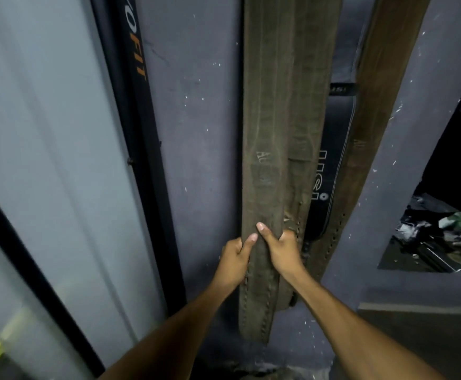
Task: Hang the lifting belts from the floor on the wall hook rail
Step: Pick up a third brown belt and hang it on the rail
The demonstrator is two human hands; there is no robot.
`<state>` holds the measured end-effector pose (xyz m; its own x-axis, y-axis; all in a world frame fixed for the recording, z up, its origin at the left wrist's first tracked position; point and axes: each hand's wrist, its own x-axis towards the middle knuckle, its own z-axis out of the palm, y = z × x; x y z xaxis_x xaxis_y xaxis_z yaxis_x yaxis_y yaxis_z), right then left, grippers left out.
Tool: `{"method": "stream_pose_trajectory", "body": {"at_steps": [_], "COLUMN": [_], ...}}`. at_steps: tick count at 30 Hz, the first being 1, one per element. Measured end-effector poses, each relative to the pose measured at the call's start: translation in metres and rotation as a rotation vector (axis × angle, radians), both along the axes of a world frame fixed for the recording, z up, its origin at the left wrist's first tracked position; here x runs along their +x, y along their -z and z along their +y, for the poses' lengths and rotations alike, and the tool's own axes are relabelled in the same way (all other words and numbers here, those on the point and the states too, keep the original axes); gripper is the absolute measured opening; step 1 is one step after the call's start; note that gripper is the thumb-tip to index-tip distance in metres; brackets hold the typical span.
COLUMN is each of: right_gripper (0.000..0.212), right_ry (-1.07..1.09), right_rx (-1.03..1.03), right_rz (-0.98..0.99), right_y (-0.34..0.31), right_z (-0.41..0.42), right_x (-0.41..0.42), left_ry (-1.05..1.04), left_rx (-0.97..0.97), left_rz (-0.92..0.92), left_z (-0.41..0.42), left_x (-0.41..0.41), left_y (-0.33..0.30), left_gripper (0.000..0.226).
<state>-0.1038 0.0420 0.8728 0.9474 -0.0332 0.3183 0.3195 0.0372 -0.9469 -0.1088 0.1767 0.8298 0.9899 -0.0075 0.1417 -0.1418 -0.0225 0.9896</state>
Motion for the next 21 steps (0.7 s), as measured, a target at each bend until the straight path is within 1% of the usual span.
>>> {"method": "stream_pose_trajectory", "body": {"at_steps": [2,3,4,6,8,11,14,15,16,17,19,21], "right_gripper": [0.012,0.015,0.019,0.016,0.014,0.010,0.010,0.009,0.010,0.017,0.034,0.047], "right_ry": [-0.050,-0.085,-0.119,-0.171,-0.160,-0.103,-0.147,-0.146,-0.125,-0.086,-0.014,0.031], "right_rx": [0.001,-0.011,-0.025,-0.056,-0.057,-0.039,-0.072,-0.121,-0.211,-0.337,-0.568,-0.672], "right_rz": [0.026,0.034,0.044,0.085,0.120,0.159,0.171,0.168,0.160,0.157,0.220,0.326], "right_y": [-0.002,0.001,0.008,0.031,0.046,0.047,0.044,0.047,0.052,0.058,0.077,0.098], "right_z": [-0.008,-0.014,-0.020,-0.029,-0.032,-0.026,-0.023,-0.025,-0.028,-0.032,-0.041,-0.052], "right_x": [-0.009,-0.016,-0.023,-0.040,-0.053,-0.067,-0.078,-0.081,-0.085,-0.088,-0.094,-0.099], "left_ry": [0.014,0.018,0.007,-0.033,-0.062,-0.108,-0.104,-0.117,-0.135,-0.153,-0.185,-0.218], "left_rx": [0.010,0.019,0.035,0.082,0.094,0.093,0.088,0.088,0.101,0.132,0.230,0.310], "left_rz": [0.011,0.012,0.009,0.001,0.004,0.029,0.062,0.086,0.114,0.146,0.207,0.264], "left_z": [-0.004,-0.006,-0.007,-0.009,-0.012,-0.011,-0.007,-0.006,-0.005,-0.005,-0.004,0.000], "left_x": [-0.014,-0.022,-0.031,-0.053,-0.071,-0.087,-0.099,-0.103,-0.108,-0.113,-0.125,-0.138], "left_y": [-0.002,0.002,0.008,0.025,0.036,0.028,0.022,0.024,0.026,0.031,0.041,0.054], "left_gripper": [0.047,0.043,0.041,0.043,0.047,0.049,0.048,0.050,0.052,0.054,0.051,0.052]}}
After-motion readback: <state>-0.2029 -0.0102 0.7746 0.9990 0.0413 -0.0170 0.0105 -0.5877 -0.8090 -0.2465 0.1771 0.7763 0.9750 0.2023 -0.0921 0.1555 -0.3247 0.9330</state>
